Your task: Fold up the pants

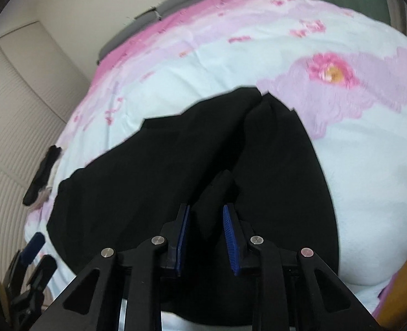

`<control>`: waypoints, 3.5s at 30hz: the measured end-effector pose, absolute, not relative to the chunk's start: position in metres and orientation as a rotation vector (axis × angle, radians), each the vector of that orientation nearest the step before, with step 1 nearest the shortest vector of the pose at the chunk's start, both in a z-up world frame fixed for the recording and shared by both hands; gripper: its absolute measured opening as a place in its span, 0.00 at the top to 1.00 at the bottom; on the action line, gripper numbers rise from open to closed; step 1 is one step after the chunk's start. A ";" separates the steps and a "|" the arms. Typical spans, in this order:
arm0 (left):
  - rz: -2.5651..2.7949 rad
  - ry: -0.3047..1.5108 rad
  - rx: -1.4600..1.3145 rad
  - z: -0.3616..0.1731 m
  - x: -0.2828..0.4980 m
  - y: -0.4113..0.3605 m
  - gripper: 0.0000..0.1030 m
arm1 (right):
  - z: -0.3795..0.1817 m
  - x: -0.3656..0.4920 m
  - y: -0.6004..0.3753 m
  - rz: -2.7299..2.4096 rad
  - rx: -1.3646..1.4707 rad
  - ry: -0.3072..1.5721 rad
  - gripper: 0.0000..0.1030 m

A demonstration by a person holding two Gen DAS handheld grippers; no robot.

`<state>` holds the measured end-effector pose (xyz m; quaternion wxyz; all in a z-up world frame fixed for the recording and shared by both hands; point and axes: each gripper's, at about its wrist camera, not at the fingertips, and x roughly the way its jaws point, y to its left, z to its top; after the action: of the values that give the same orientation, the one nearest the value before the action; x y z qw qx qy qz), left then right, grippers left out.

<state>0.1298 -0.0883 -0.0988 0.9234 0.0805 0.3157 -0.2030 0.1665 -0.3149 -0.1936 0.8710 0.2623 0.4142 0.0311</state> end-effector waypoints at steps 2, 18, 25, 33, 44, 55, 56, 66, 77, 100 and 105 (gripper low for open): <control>-0.413 0.655 0.160 -0.100 0.132 -0.089 0.37 | -0.198 0.169 -0.314 0.064 0.554 0.865 0.93; -0.517 0.666 0.172 -0.109 0.122 -0.126 0.37 | -0.151 0.049 -0.333 -0.152 0.478 0.647 0.98; -0.505 0.679 0.170 -0.110 0.121 -0.121 0.37 | -0.211 0.057 -0.325 -0.123 0.551 0.789 0.98; -0.503 0.683 0.153 -0.108 0.125 -0.121 0.37 | -0.175 0.037 -0.336 -0.203 0.484 0.670 0.54; -0.464 0.658 0.173 -0.096 0.153 -0.159 0.37 | -0.135 0.178 -0.388 0.104 0.416 0.705 0.54; -0.407 0.683 0.097 -0.096 0.203 -0.180 0.37 | -0.200 0.282 -0.410 0.296 0.578 0.954 0.64; -0.403 0.689 0.093 -0.097 0.206 -0.181 0.37 | -0.204 0.285 -0.408 0.334 0.597 0.951 0.91; -0.406 0.691 0.086 -0.101 0.222 -0.194 0.37 | -0.165 0.269 -0.418 0.202 0.458 0.773 0.97; -0.473 0.664 0.133 -0.089 0.210 -0.194 0.37 | -0.167 0.231 -0.432 0.115 0.477 0.775 0.58; -0.505 0.658 0.212 -0.093 0.148 -0.166 0.37 | -0.214 0.073 -0.397 0.063 0.917 0.826 0.91; -0.526 0.652 0.226 -0.095 0.143 -0.172 0.37 | -0.185 0.053 -0.384 -0.005 0.782 0.758 0.93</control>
<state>0.1435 -0.1724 -0.0946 0.9074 0.1095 0.3160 -0.2546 0.0528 -0.3837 -0.1851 0.8554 0.3721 0.3604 -0.0025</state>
